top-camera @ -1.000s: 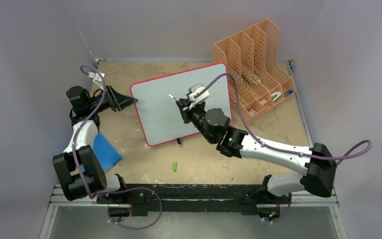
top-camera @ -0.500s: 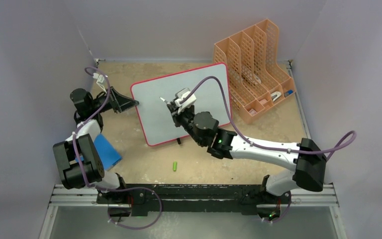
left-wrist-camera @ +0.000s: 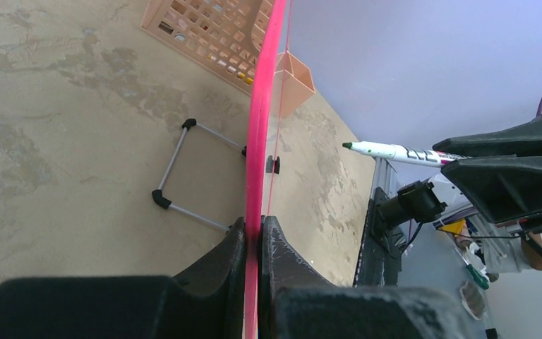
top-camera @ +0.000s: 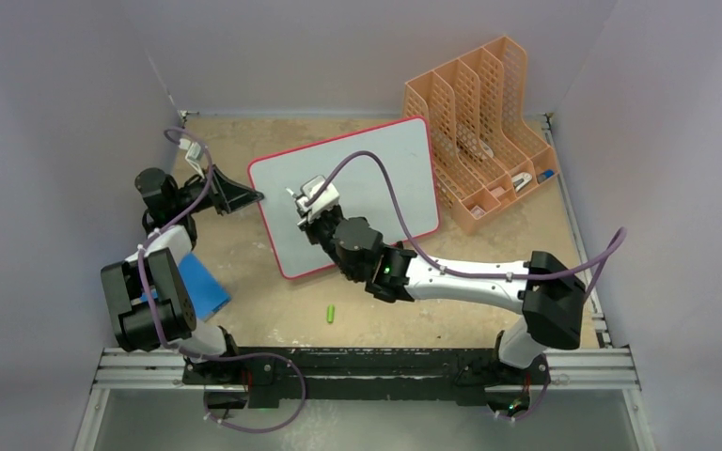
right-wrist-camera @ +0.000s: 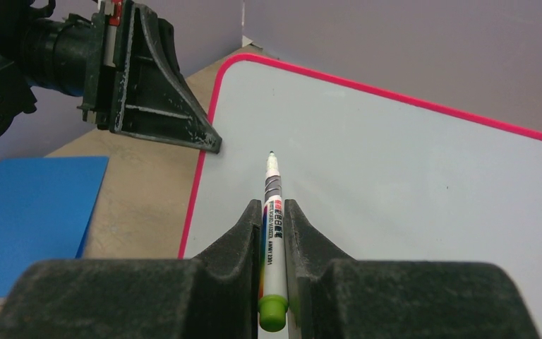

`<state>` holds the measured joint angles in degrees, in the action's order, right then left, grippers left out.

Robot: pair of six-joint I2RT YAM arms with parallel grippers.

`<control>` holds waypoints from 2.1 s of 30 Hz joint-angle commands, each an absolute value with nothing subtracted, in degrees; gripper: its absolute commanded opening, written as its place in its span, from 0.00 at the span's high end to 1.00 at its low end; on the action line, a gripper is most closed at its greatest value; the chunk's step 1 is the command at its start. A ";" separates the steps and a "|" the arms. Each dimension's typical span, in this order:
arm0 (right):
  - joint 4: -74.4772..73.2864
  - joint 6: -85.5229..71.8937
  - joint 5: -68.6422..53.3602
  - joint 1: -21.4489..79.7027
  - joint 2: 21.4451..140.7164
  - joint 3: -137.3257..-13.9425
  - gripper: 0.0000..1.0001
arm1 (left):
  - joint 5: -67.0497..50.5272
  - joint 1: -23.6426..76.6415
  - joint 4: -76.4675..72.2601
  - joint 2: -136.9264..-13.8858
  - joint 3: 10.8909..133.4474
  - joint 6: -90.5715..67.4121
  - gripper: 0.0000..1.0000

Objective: Write a sentence on the whiteboard
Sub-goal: Hold the whiteboard on the whiteboard stand, then write a sentence on the whiteboard.

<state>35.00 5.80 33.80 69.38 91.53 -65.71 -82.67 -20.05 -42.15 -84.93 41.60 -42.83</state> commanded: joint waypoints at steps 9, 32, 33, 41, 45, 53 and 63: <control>39.19 8.25 36.36 70.35 95.37 -71.61 1.00 | -79.45 -16.18 -23.97 -81.61 44.21 -23.76 1.00; 38.16 9.14 41.83 70.66 99.05 -73.82 1.00 | -78.30 -15.29 -22.04 -79.90 44.12 -21.80 1.00; 38.10 9.14 41.65 70.66 99.13 -73.89 1.00 | -78.35 -15.22 -22.06 -79.85 44.12 -21.80 1.00; 36.98 8.88 39.80 70.66 99.55 -74.33 1.00 | -78.35 -14.99 -22.02 -79.74 44.21 -21.88 1.00; 36.06 8.96 39.30 70.66 100.37 -75.21 1.00 | -78.31 -14.94 -22.00 -79.69 44.12 -21.88 1.00; 35.10 8.90 39.72 70.74 101.55 -76.11 1.00 | -78.23 -14.85 -21.95 -79.70 44.21 -21.88 1.00; 33.13 7.93 40.16 70.75 101.47 -75.56 1.00 | -78.28 -14.86 -21.97 -79.67 44.17 -21.88 1.00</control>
